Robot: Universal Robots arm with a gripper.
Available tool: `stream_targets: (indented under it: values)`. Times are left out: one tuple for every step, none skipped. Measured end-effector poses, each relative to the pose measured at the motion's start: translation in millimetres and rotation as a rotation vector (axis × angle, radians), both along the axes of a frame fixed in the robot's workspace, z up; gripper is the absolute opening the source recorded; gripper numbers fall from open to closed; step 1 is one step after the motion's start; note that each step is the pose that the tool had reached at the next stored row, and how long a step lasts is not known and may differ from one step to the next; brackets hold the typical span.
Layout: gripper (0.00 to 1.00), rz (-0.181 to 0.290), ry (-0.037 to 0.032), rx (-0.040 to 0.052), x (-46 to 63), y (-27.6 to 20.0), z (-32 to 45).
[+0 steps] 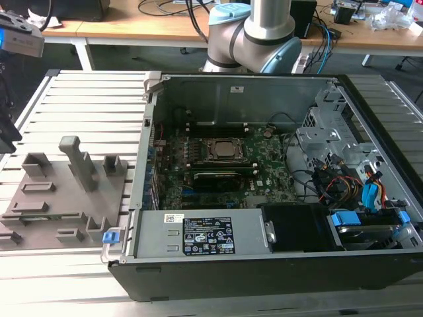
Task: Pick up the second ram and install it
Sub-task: 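Pick up the second ram and move it above second insertion slot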
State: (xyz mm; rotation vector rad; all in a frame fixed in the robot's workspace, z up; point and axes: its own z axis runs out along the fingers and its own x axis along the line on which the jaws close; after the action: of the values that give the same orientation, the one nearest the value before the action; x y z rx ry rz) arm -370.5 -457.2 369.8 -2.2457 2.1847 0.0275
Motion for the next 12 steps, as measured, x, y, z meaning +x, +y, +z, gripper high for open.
stream_targets:
  values:
    - [0.30,0.000,0.0000,0.0000,0.0,0.0,-0.8]
    - [0.30,0.000,0.0000,0.0001,0.0,0.0,-2.0]
    - [0.30,0.000,-0.0001,0.0001,0.0,0.0,-2.8]
    - [0.30,0.000,0.0000,0.0001,0.0,0.0,-3.7]
    - [0.30,0.000,-0.0001,0.0001,0.0,0.0,-5.0]
    - [0.30,0.000,-0.0001,0.0001,0.0,0.0,-5.9]
    - [0.30,0.000,-0.0001,0.0001,0.0,0.0,-7.6]
    - [0.30,0.000,0.0000,0.0000,0.0,0.0,-9.1]
    - [0.30,0.000,0.0000,0.0000,0.0,0.0,-11.3]
    - [0.30,0.000,0.0000,0.0000,0.0,0.0,-12.6]
    - [0.30,0.000,0.0000,0.0001,0.0,0.0,-13.4]
    - [0.30,0.000,0.0000,0.0001,0.0,0.0,-14.3]
